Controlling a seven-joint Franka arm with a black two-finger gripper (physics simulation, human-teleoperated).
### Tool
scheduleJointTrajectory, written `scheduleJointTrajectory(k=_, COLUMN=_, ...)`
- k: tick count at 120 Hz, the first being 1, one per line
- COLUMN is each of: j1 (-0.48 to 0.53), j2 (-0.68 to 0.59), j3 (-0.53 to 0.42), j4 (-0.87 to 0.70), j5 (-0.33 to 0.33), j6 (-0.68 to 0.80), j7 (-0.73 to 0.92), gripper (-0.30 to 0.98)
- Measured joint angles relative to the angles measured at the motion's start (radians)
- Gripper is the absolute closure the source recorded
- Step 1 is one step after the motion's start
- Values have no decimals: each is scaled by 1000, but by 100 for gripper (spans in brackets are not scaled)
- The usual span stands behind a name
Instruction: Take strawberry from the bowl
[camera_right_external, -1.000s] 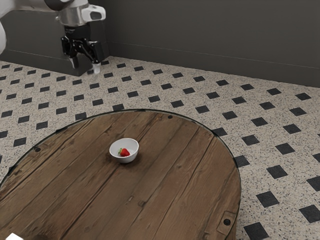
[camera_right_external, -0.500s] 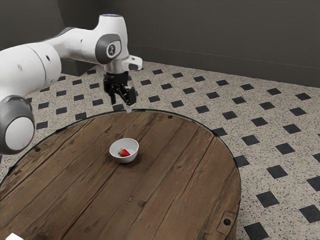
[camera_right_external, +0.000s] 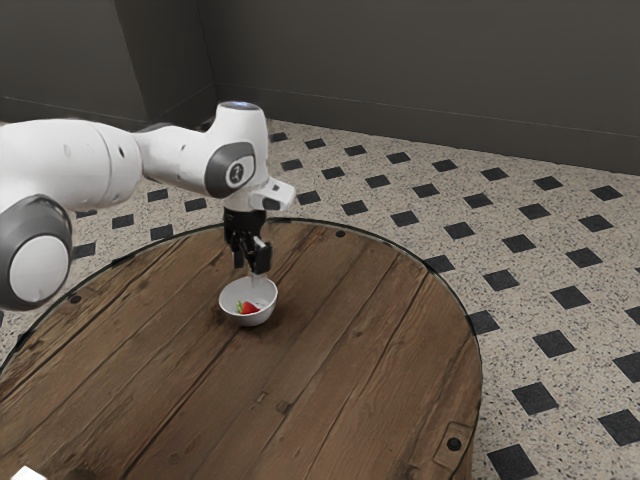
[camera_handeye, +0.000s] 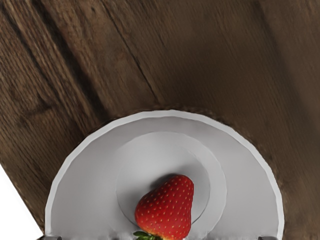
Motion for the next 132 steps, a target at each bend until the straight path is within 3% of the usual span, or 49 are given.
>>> scheduleJointTrajectory(k=27, j1=0, j2=-4, j3=11, j4=-81, j5=-10, j6=67, j7=14, gripper=27)
scheduleJointTrajectory(k=84, j1=0, j2=10, j3=11, j4=-156, j5=-17, j6=168, j7=30, gripper=31)
scheduleJointTrajectory(k=132, j1=0, j2=35, j3=11, j4=-156, j5=-17, j6=196, j7=37, gripper=52)
